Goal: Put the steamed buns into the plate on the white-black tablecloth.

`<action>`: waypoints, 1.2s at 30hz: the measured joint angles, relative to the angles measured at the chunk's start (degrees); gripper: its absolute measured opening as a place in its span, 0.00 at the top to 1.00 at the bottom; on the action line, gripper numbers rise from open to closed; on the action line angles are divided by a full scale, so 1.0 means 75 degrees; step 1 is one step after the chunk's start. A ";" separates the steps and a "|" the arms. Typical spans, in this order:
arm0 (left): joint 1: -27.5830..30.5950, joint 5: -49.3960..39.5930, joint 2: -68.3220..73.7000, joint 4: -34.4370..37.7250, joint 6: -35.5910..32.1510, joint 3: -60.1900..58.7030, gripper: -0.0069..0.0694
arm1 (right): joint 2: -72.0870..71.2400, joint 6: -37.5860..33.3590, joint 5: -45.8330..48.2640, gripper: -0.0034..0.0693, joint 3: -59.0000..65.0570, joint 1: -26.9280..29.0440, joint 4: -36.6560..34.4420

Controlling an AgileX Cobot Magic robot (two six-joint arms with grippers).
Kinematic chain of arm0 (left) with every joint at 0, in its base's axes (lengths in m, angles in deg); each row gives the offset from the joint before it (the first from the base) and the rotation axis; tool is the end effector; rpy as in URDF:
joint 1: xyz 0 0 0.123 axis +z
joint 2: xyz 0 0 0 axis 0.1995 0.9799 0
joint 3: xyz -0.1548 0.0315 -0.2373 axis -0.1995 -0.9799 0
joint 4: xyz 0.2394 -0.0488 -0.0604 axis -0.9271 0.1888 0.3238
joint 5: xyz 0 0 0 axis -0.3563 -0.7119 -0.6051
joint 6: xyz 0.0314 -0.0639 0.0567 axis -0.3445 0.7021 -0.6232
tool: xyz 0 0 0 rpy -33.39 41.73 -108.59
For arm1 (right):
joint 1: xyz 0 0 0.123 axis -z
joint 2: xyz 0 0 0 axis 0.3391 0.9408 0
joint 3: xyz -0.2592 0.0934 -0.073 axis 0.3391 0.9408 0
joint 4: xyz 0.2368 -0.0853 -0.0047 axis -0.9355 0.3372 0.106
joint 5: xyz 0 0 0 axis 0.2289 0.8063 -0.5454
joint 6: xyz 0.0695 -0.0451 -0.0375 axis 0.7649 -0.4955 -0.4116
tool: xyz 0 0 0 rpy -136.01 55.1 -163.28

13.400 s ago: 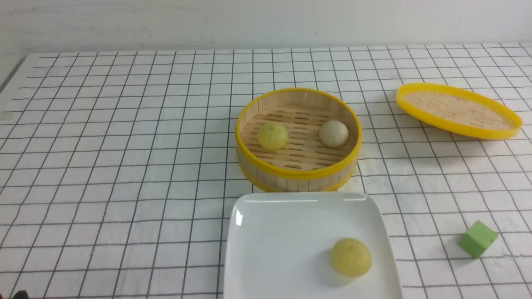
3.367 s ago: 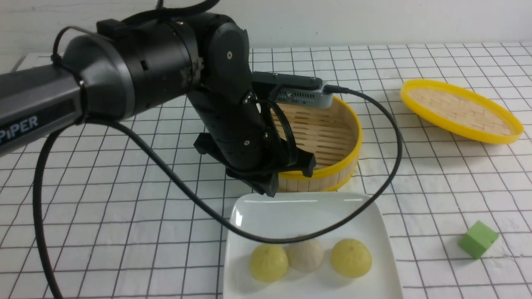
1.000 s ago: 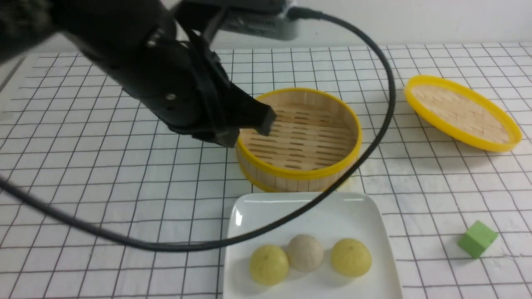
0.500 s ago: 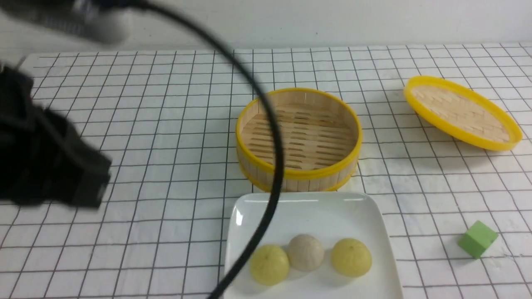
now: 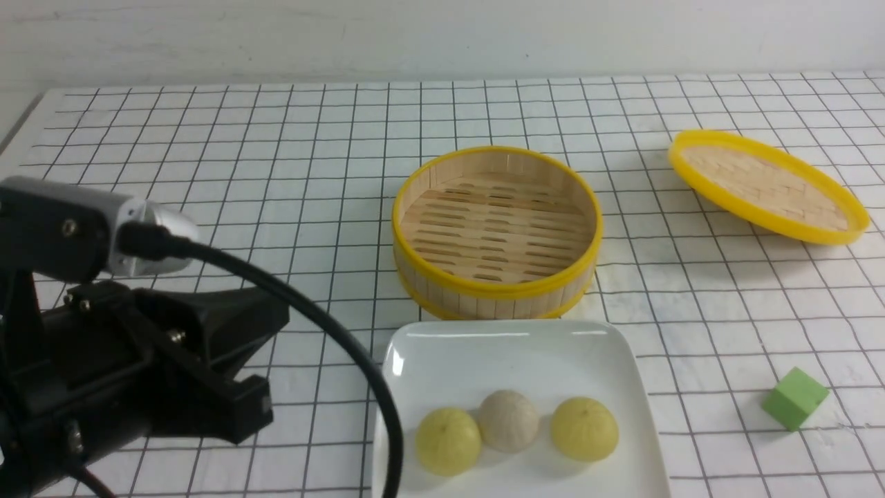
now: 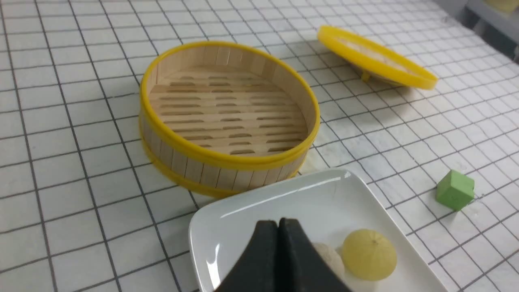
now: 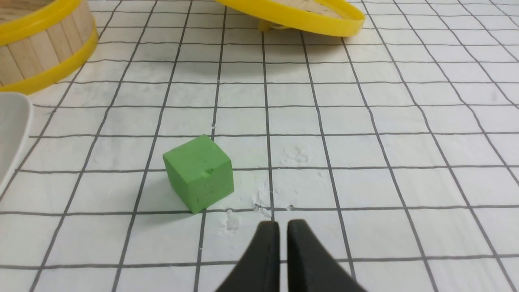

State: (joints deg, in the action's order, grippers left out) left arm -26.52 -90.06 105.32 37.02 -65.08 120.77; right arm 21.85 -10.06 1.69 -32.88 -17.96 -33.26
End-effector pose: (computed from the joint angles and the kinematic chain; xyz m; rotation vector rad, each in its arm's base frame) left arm 0.1196 -0.0922 0.3168 0.3834 1.8934 -0.6125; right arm 0.0510 -0.0016 0.1718 0.0448 1.9000 -0.0120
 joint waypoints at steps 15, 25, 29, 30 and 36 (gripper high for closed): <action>0.0000 -0.0055 -0.0007 -0.0099 0.0024 -0.0127 0.89 | 0.0000 0.0000 0.0000 0.86 0.0000 0.0000 0.0000; 0.1926 -0.0081 -0.1864 -0.0205 -0.0122 -0.1684 0.88 | 0.0000 0.0000 -0.0006 0.84 0.0000 0.0000 0.0000; 0.3095 -0.0158 -0.3315 -0.0459 -0.0144 -0.2801 0.88 | 0.0000 0.0000 -0.0006 0.84 0.0000 0.0000 0.0000; 0.3343 -0.0195 -0.3620 -0.0518 -0.0144 -0.3071 0.88 | 0.0000 0.0000 -0.0006 0.84 0.0000 0.0000 0.0000; 0.4339 -0.0236 -0.4860 -0.0764 -0.0153 -0.4132 0.88 | 0.0000 0.0000 -0.0006 0.84 0.0000 0.0000 0.0000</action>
State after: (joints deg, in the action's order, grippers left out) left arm 6.02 -91.83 68.88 31.29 -66.23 89.78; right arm 21.85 -10.06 1.65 -32.88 -17.96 -33.26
